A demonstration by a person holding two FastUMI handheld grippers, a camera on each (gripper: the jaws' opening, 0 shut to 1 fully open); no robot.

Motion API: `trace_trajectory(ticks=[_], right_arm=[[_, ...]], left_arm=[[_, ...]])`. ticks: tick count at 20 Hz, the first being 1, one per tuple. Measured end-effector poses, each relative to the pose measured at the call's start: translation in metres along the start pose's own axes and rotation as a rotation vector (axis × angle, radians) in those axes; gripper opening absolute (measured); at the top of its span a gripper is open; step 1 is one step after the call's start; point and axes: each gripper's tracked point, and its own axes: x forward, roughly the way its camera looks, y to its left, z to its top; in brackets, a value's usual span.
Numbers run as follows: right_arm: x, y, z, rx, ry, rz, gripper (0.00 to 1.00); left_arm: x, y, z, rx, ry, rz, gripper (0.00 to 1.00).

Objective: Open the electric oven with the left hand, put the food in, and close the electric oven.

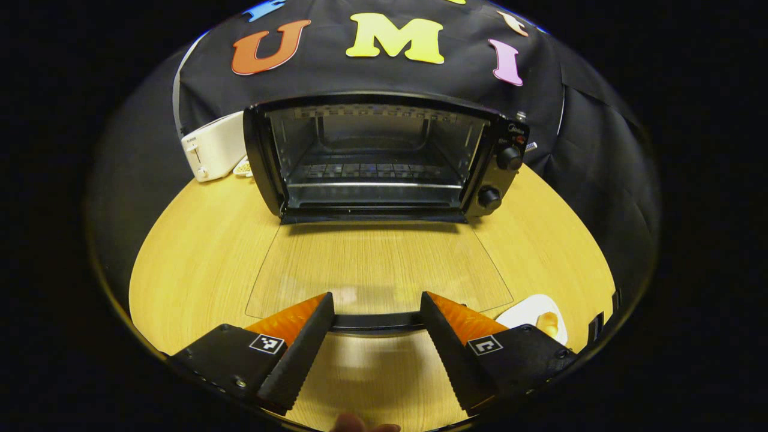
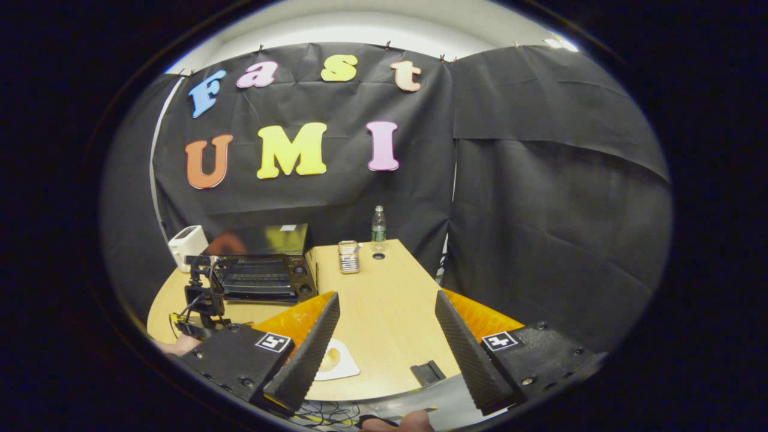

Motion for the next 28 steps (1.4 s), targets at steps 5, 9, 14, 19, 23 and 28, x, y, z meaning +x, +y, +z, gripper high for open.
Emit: trace_trajectory(ticks=[5, 9, 14, 19, 23, 28], right_arm=[[-0.005, 0.003, -0.013, 0.012, 0.03, 0.0, 0.99], [-0.007, 0.006, -0.026, 0.04, 0.06, -0.001, 0.98], [-0.005, 0.022, -0.05, 0.054, 0.115, 0.033, 0.98], [0.016, 0.054, -0.099, 0.079, 0.23, 0.119, 0.99], [0.042, 0.083, -0.143, 0.088, 0.325, 0.191, 1.0], [0.086, 0.108, -0.189, 0.085, 0.417, 0.258, 0.98]], left_arm=[[-0.005, 0.001, 0.002, 0.045, -0.017, 0.003, 0.95], [-0.018, -0.002, 0.017, 0.048, -0.062, -0.017, 0.93], [-0.053, 0.002, 0.039, 0.035, -0.152, -0.037, 0.93], [-0.128, 0.025, 0.055, 0.059, -0.275, -0.038, 0.93], [-0.19, 0.047, 0.051, 0.02, -0.318, 0.008, 0.93], [-0.25, 0.048, 0.048, -0.066, -0.325, 0.045, 0.93]])
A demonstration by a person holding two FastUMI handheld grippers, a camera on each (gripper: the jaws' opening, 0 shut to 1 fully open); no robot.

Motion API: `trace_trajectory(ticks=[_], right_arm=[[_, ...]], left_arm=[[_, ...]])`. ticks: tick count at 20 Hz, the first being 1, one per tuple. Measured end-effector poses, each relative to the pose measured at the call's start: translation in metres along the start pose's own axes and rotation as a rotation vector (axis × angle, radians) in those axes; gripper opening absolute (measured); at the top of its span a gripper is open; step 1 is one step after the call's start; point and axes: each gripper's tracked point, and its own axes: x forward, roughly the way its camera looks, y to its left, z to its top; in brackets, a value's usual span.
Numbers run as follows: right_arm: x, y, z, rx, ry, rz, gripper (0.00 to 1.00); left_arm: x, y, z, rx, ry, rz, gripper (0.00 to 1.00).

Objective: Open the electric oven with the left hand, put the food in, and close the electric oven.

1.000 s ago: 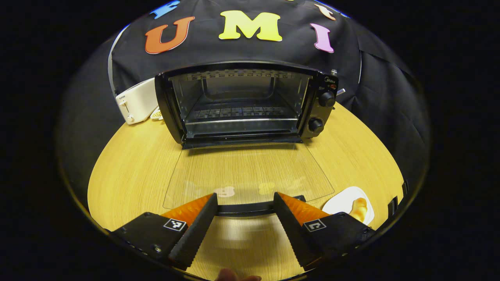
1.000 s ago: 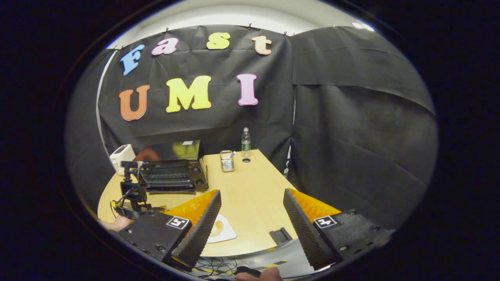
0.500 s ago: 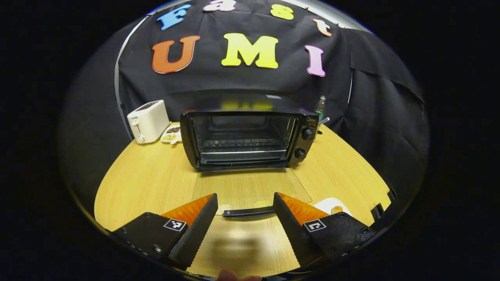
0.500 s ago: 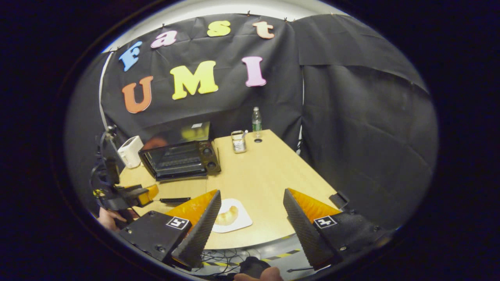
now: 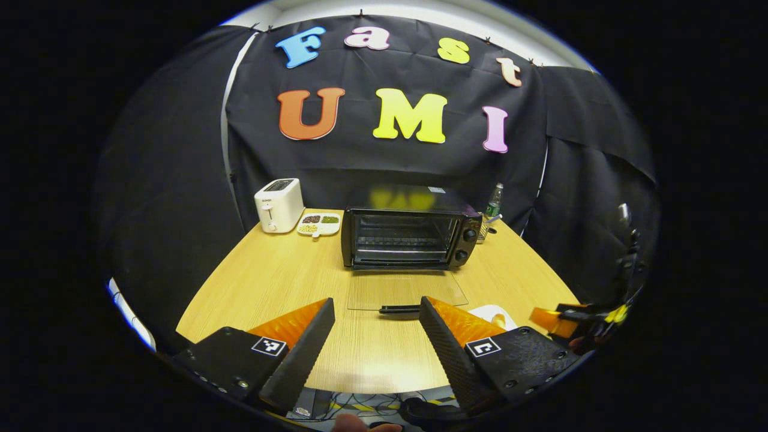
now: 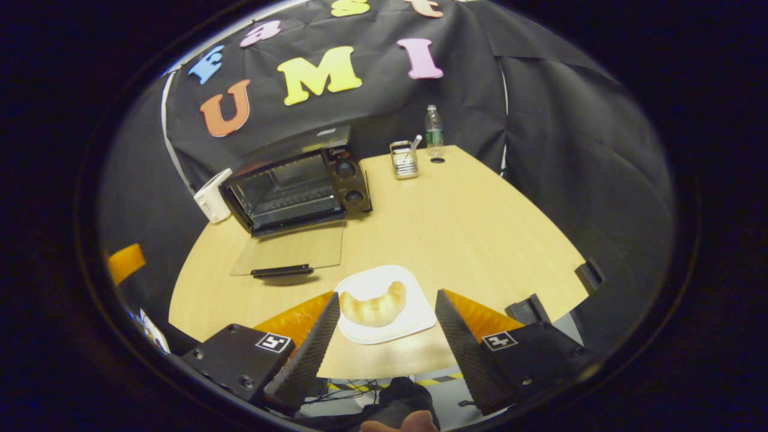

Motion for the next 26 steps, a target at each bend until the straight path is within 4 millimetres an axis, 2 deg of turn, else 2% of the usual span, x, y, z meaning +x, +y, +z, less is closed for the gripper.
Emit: trace_trajectory(ticks=[2, 4, 9, 12, 15, 17, 24, 26], right_arm=[[0.022, 0.0, -0.012, 0.026, 0.043, 0.019, 0.97], [0.043, 0.001, -0.022, 0.041, 0.079, 0.031, 0.95], [0.081, 0.002, -0.038, 0.08, 0.145, 0.047, 0.84], [0.092, 0.002, -0.04, 0.12, 0.173, 0.055, 0.76], [0.094, 0.002, -0.044, 0.141, 0.193, 0.053, 0.68], [0.099, 0.002, -0.048, 0.174, 0.212, 0.061, 0.69], [0.1, 0.003, -0.046, 0.352, 0.213, 0.09, 0.15], [0.095, 0.005, -0.043, 0.365, 0.199, 0.104, 0.1]], left_arm=[[-0.009, -0.003, 0.014, 0.008, -0.036, 0.017, 0.93], [-0.009, 0.0, 0.023, 0.047, -0.063, 0.038, 0.93], [-0.01, 0.011, 0.021, 0.029, -0.039, 0.089, 0.93], [-0.006, 0.018, 0.02, 0.027, -0.03, 0.115, 0.93], [-0.005, 0.014, 0.021, 0.038, -0.038, 0.115, 0.93], [0.001, 0.01, 0.017, 0.038, -0.029, 0.099, 0.93], [0.01, 0.005, 0.017, 0.016, -0.027, 0.068, 0.93], [0.011, 0.006, 0.02, 0.023, -0.033, 0.06, 0.93]])
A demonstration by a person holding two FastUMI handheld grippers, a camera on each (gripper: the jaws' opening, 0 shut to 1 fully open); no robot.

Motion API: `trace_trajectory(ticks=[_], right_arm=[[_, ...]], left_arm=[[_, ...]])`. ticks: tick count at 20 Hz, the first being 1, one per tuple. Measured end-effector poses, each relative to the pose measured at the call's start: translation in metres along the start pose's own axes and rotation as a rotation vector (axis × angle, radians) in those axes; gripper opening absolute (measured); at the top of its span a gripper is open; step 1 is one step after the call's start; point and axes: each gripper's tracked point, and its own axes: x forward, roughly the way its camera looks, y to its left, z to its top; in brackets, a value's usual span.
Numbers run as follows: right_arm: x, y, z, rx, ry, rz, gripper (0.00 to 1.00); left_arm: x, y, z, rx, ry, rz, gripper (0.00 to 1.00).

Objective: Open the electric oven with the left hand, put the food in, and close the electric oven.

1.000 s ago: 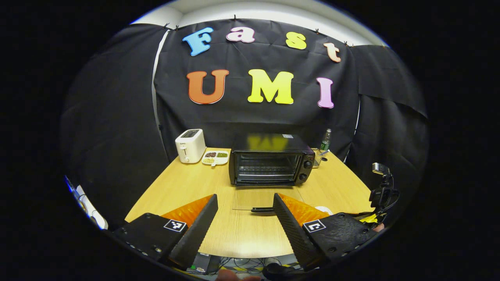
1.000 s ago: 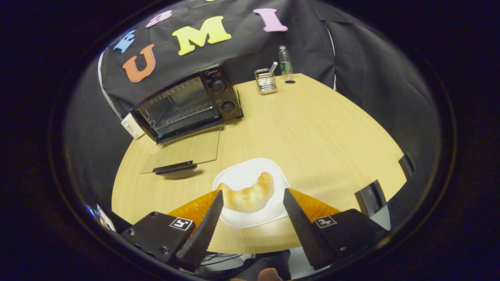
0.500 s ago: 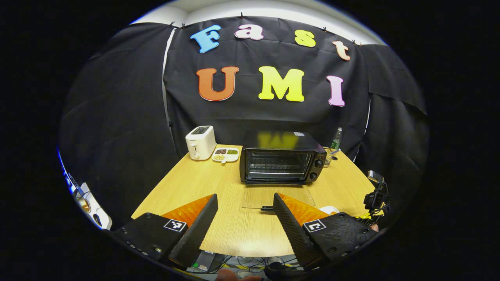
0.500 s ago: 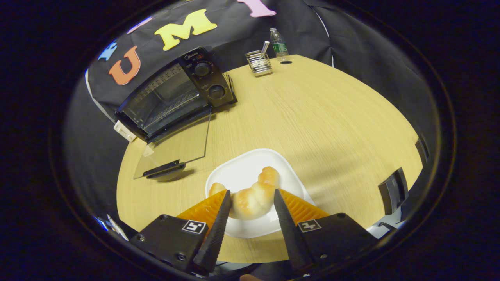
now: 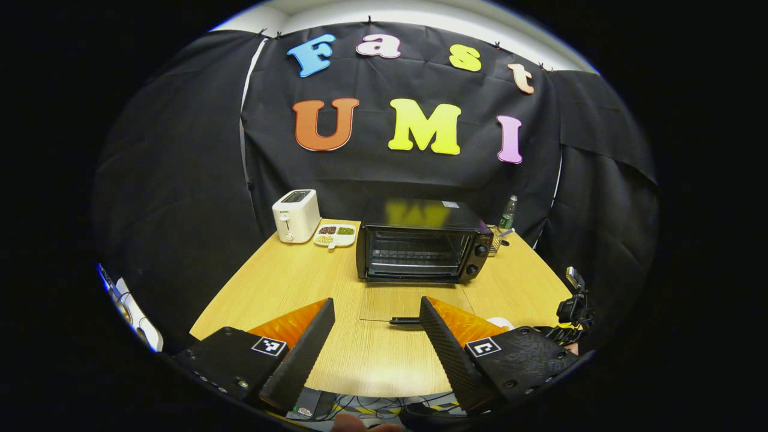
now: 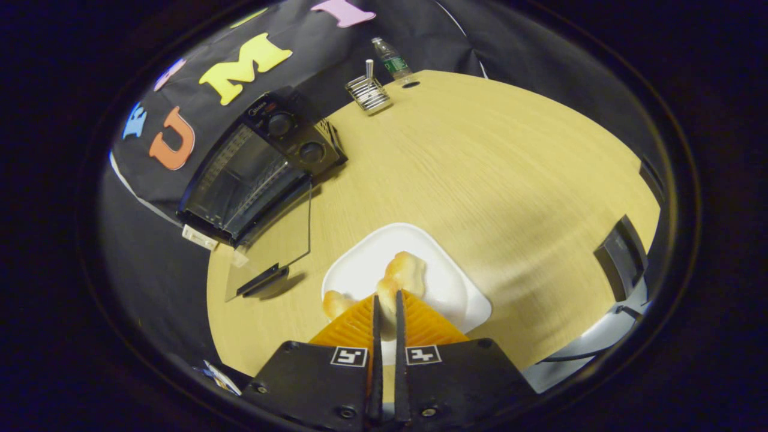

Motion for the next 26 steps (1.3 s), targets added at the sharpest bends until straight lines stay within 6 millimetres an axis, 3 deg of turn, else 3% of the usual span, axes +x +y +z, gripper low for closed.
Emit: trace_trajectory(ticks=[2, 5, 9, 12, 16, 19, 23, 26], right_arm=[[-0.012, 0.008, 0.003, 0.023, -0.013, 0.024, 0.07], [-0.035, 0.036, 0.016, 0.043, -0.053, 0.087, 0.07], [-0.051, 0.092, 0.046, 0.048, -0.115, 0.191, 0.05], [-0.044, 0.14, 0.075, 0.083, -0.16, 0.276, 0.09], [-0.011, 0.194, 0.103, 0.065, -0.178, 0.331, 0.08], [0.025, 0.22, 0.116, 0.06, -0.187, 0.34, 0.09], [0.078, 0.237, 0.132, 0.057, -0.218, 0.324, 0.05], [0.112, 0.244, 0.143, 0.093, -0.246, 0.31, 0.07]], left_arm=[[0.002, 0.001, -0.002, 0.004, -0.002, -0.004, 0.93], [0.005, 0.002, -0.001, -0.005, -0.001, -0.007, 0.93], [0.006, 0.011, 0.0, -0.017, -0.003, 0.003, 0.93], [0.003, 0.025, -0.001, -0.017, 0.001, 0.028, 0.93], [-0.007, 0.051, -0.009, -0.027, 0.02, 0.096, 0.93], [-0.018, 0.074, -0.014, -0.042, 0.041, 0.167, 0.93], [-0.032, 0.099, -0.024, -0.058, 0.075, 0.268, 0.93], [-0.042, 0.111, -0.031, -0.072, 0.103, 0.323, 0.93]])
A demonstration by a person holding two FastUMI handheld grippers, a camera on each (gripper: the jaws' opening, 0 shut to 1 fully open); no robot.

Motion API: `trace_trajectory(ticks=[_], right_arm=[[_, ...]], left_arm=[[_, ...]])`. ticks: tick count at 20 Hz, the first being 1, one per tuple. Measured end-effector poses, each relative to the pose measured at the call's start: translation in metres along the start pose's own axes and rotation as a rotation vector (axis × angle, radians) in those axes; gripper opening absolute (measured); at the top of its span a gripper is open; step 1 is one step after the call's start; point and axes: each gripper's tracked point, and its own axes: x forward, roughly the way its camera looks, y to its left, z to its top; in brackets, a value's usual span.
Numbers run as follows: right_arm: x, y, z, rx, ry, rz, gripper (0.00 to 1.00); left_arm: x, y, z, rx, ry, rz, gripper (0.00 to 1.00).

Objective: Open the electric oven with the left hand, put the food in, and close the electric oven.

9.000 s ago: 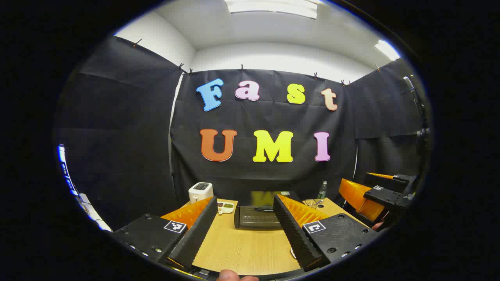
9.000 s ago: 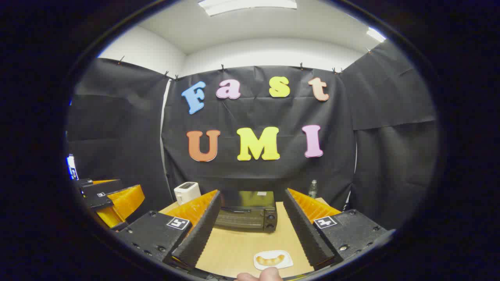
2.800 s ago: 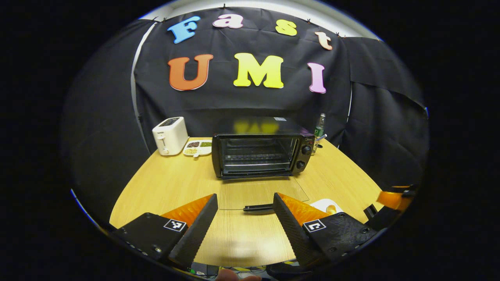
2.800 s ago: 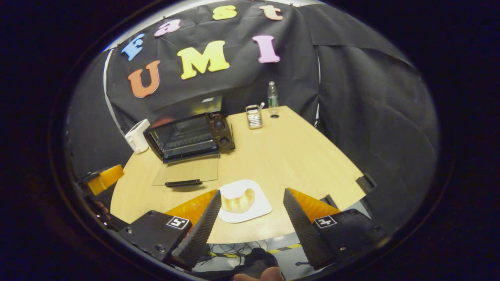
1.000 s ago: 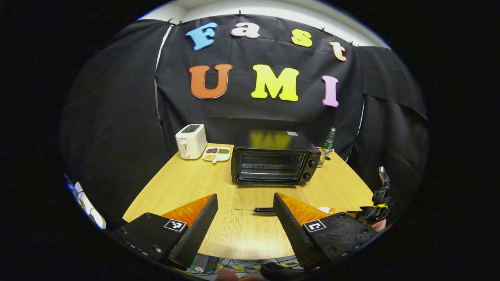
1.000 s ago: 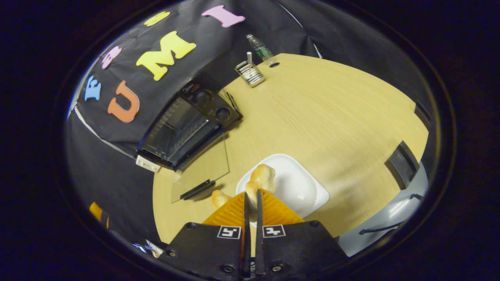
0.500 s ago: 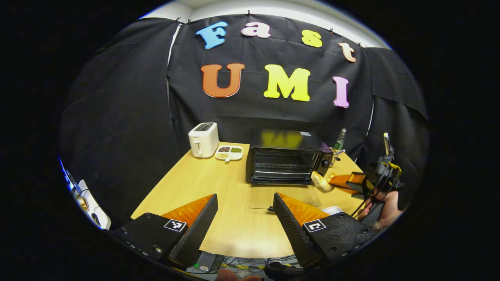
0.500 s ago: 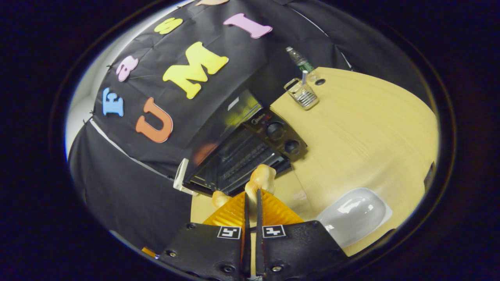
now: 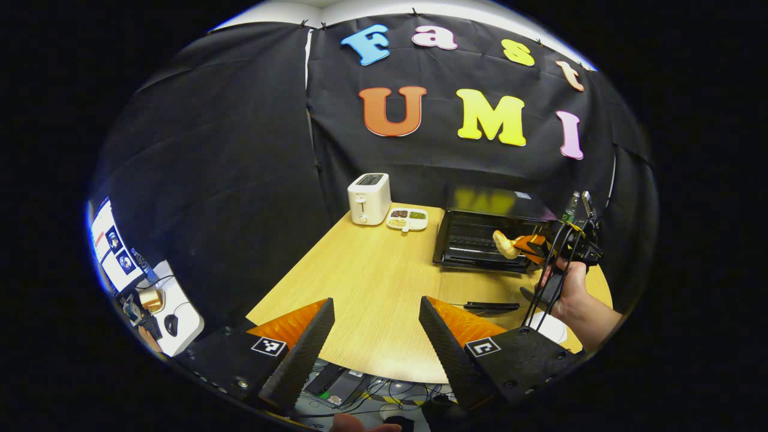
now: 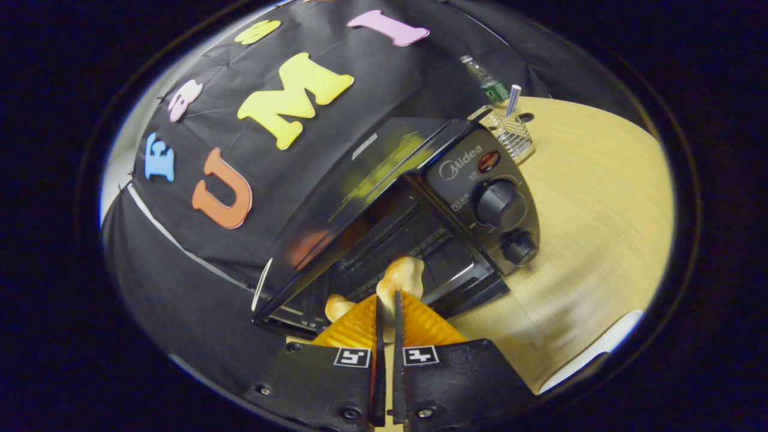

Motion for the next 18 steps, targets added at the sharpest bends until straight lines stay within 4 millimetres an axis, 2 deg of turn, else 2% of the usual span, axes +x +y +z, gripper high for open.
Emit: trace_trajectory(ticks=[1, 4, 6, 7, 9, 11, 13, 14, 18], right_arm=[[0.009, 0.0, 0.002, 0.01, -0.014, 0.0, 0.05], [0.028, 0.003, 0.004, 0.054, -0.057, -0.001, 0.06], [0.039, 0.003, 0.004, 0.075, -0.078, -0.01, 0.05], [0.043, 0.005, 0.001, 0.091, -0.078, -0.007, 0.09], [0.05, 0.008, 0.001, 0.11, -0.094, -0.007, 0.07], [0.053, 0.011, -0.001, 0.065, -0.101, -0.02, 0.16], [0.047, 0.018, -0.001, 0.005, -0.106, -0.014, 0.23], [0.042, 0.019, -0.002, -0.044, -0.106, -0.024, 0.34], [0.01, 0.011, -0.007, -0.213, -0.103, -0.061, 0.64]], left_arm=[[-0.002, 0.002, -0.002, -0.002, 0.012, 0.013, 0.93], [-0.003, 0.004, -0.011, 0.006, 0.041, 0.038, 0.93], [-0.004, 0.002, -0.012, 0.006, 0.051, 0.04, 0.93], [-0.005, 0.001, -0.012, 0.007, 0.053, 0.041, 0.93], [-0.006, -0.002, -0.009, 0.01, 0.051, 0.039, 0.96], [-0.005, -0.003, -0.007, 0.012, 0.046, 0.033, 0.96], [-0.005, -0.005, -0.005, 0.008, 0.039, 0.022, 0.96], [-0.004, -0.006, -0.007, 0.004, 0.039, 0.014, 0.96], [-0.001, -0.019, -0.004, -0.014, 0.024, -0.04, 0.96]])
